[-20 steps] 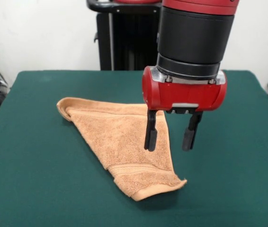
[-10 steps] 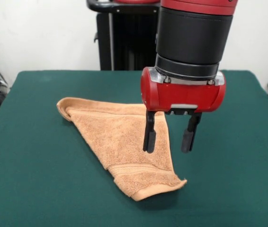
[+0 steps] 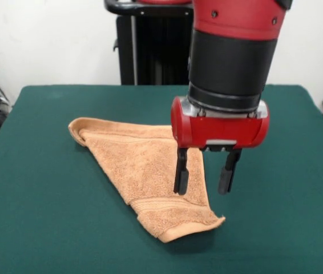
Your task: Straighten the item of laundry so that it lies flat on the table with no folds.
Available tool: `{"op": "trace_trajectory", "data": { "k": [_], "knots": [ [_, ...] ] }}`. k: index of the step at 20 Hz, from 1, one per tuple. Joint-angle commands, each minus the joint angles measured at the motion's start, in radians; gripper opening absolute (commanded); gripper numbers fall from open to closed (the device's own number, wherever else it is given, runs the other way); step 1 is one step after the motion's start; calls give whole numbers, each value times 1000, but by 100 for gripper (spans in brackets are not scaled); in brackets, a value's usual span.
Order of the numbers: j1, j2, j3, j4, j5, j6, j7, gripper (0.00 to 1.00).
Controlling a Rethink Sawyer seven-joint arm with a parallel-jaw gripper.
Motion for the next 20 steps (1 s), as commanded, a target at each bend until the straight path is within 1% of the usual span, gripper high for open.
{"op": "trace_trajectory", "data": {
  "k": [1,4,14,20],
  "knots": [
    [15,114,91,45,2,-1,65,100],
    [20,115,87,43,3,-14,75,100],
    [23,112,84,78,2,-80,91,100],
    [36,125,80,94,13,-79,118,100]
  ]
}}
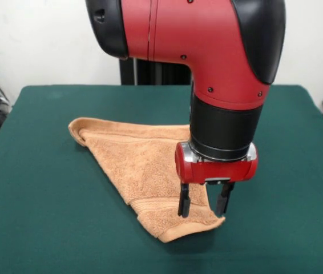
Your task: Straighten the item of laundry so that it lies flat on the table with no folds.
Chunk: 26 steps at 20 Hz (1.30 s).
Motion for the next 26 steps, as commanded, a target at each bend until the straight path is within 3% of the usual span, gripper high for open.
{"op": "trace_trajectory", "data": {
  "k": [1,12,26],
  "knots": [
    [38,17,74,88,8,-59,122,100],
    [49,38,69,125,-15,-248,152,100],
    [49,48,70,124,11,-227,135,100]
  ]
}}
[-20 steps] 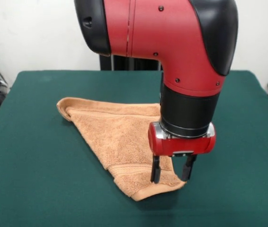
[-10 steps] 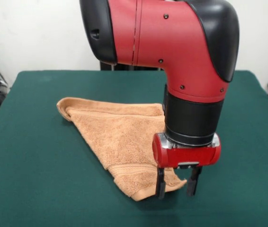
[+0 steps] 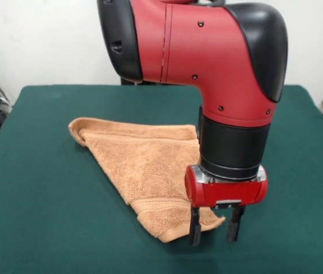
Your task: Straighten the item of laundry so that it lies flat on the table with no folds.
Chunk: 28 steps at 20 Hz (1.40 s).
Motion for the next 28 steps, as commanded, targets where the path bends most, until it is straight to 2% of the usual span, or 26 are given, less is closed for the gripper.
{"op": "trace_trajectory", "data": {
  "k": [1,17,28],
  "knots": [
    [35,7,70,112,14,-7,135,100],
    [15,-12,90,138,29,80,78,100],
    [14,-20,84,152,23,77,72,100]
  ]
}}
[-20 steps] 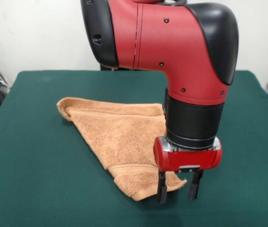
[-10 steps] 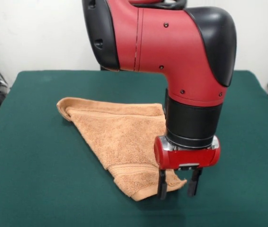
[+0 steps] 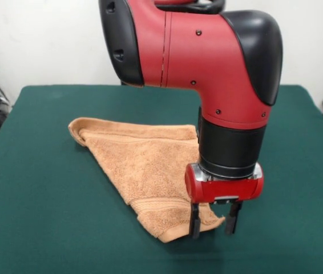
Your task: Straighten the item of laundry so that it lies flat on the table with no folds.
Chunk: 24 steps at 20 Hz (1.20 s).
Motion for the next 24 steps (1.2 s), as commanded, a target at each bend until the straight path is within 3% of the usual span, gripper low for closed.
{"op": "trace_trajectory", "data": {
  "k": [1,24],
  "knots": [
    [18,-22,84,108,14,75,73,100],
    [23,-13,79,105,16,83,80,100]
  ]
}}
